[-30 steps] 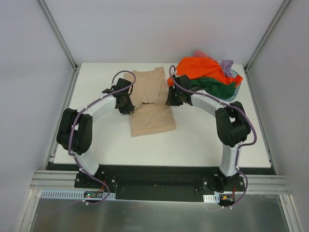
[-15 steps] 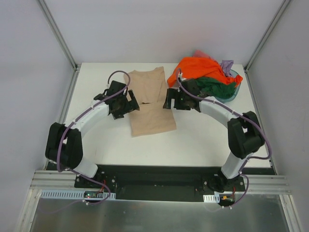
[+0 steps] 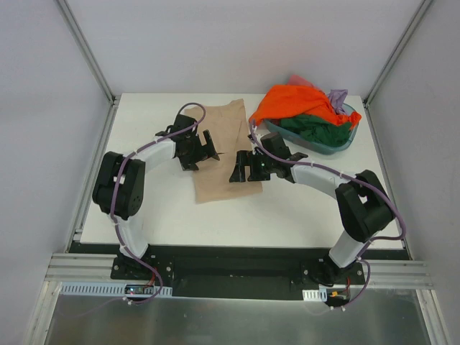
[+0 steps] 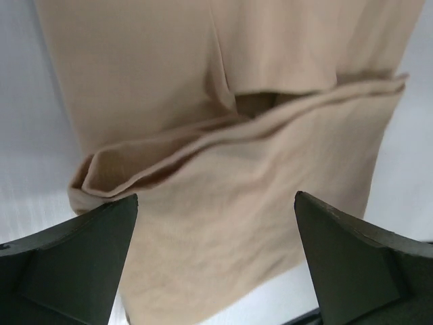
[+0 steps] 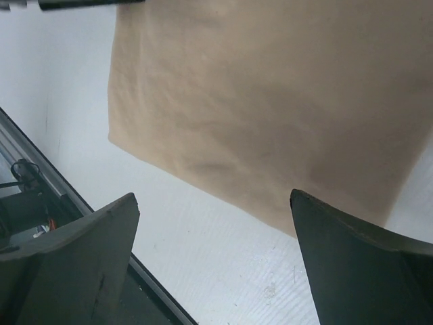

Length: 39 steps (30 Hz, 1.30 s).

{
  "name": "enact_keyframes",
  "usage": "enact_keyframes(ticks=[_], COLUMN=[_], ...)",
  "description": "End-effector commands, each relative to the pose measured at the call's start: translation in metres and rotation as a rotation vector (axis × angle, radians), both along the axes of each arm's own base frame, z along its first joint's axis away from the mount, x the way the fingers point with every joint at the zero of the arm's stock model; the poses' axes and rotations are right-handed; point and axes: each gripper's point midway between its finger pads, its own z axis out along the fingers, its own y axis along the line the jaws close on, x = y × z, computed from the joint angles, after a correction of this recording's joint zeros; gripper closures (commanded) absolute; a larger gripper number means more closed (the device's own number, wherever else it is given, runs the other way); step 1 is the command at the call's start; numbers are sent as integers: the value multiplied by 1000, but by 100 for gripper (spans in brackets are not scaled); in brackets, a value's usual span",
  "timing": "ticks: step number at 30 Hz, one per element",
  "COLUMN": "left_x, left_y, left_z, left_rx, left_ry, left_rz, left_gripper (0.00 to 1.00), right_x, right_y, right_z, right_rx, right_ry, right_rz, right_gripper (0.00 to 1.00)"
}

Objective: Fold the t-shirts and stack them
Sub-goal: Fold the folded rectangular tshirt in 1/3 of the way, then grab one side of the 2/3 rectangular tshirt with both arms

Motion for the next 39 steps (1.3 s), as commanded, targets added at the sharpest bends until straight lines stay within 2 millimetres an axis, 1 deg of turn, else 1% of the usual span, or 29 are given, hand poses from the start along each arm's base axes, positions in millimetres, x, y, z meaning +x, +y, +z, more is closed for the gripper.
enact_keyframes(ticks=[1, 3, 5, 7, 9, 10, 12, 13, 15, 17, 19, 20, 21, 22, 23, 24, 25, 26, 27, 28, 29, 30, 31, 32, 34, 35, 36, 38, 39], left_x=[42, 52, 62, 66, 71, 74, 75, 74, 71, 58, 39, 26, 13, -2, -18, -32, -48, -62, -76, -87, -101, -110, -116, -119, -125, -124, -124, -124, -125], left_y=[5, 4, 12, 20, 24, 24, 25, 25, 28, 31, 36, 39, 42, 44, 45, 46, 46, 46, 44, 44, 45, 44, 43, 41, 42, 43, 43, 38, 35], left_z=[2, 2, 1, -7, -6, -2, 7, 13, 33, 57, 75, 77, 85, 84, 78, 77, 67, 61, 56, 48, 36, 29, 22, 18, 6, 2, 0, -5, -9], left_rx=[18, 20, 63, 98, 85, 87, 91, 90, 91, 89, 98, 109, 112, 112, 108, 104, 102, 93, 81, 72, 64, 50, 32, 13, 6, 12, 14, -4, -13], left_ry=[-25, -30, -36, 8, 41, 38, 28, 16, -26, -67, -106, -110, -128, -124, -107, -101, -74, -57, -40, -16, 17, 31, 39, 37, 56, 61, 67, 90, 106], left_rz=[23, 28, 58, 94, 108, 115, 115, 111, 106, 99, 101, 105, 109, 109, 108, 106, 100, 94, 79, 76, 71, 63, 66, 66, 82, 90, 88, 76, 65], left_gripper=[1, 1, 1, 1, 1, 1, 1, 1, 1, 1, 1, 1, 1, 1, 1, 1, 1, 1, 1, 1, 2, 4, 6, 10, 14, 19, 22, 28, 30], right_x=[1, 0, -1, -2, -3, -1, 0, 0, 4, 7, 7, 7, 5, 0, -2, -6, -11, -12, -17, -19, -22, -25, -27, -29, -31, -31, -35, -37, -38], right_y=[3, 1, -1, -5, -9, -11, -14, -16, -23, -32, -47, -55, -62, -71, -78, -85, -92, -102, -108, -113, -115, -115, -115, -115, -113, -113, -108, -106, -106], right_z=[-10, -19, -27, -35, -39, -39, -37, -35, -26, -11, 11, 19, 29, 30, 37, 39, 37, 35, 33, 30, 29, 27, 27, 26, 24, 21, 20, 15, 11], right_rx=[10, -4, -21, -44, -65, -71, -85, -95, -112, -119, -117, -118, -113, -117, -111, -107, -107, -114, -104, -98, -88, -77, -64, -49, -30, -29, -12, -10, -11], right_ry=[7, 22, 36, 50, 54, 50, 39, 35, 3, -55, -125, -158, -189, -198, -223, -228, -217, -217, -205, -197, -194, -192, -188, -186, -180, -174, -154, -133, -118], right_rz=[11, 10, 10, -5, -16, -25, -31, -39, -80, -127, -192, -224, -255, -283, -307, -337, -364, -416, -449, -472, -481, -479, -482, -482, -481, -484, -461, -457, -459], right_gripper=[4, 4, 4, 4, 4, 4, 4, 4, 4, 4, 4, 4, 4, 4, 4, 4, 4, 4, 4, 4, 4, 4, 4, 4, 4, 4, 4, 4, 4])
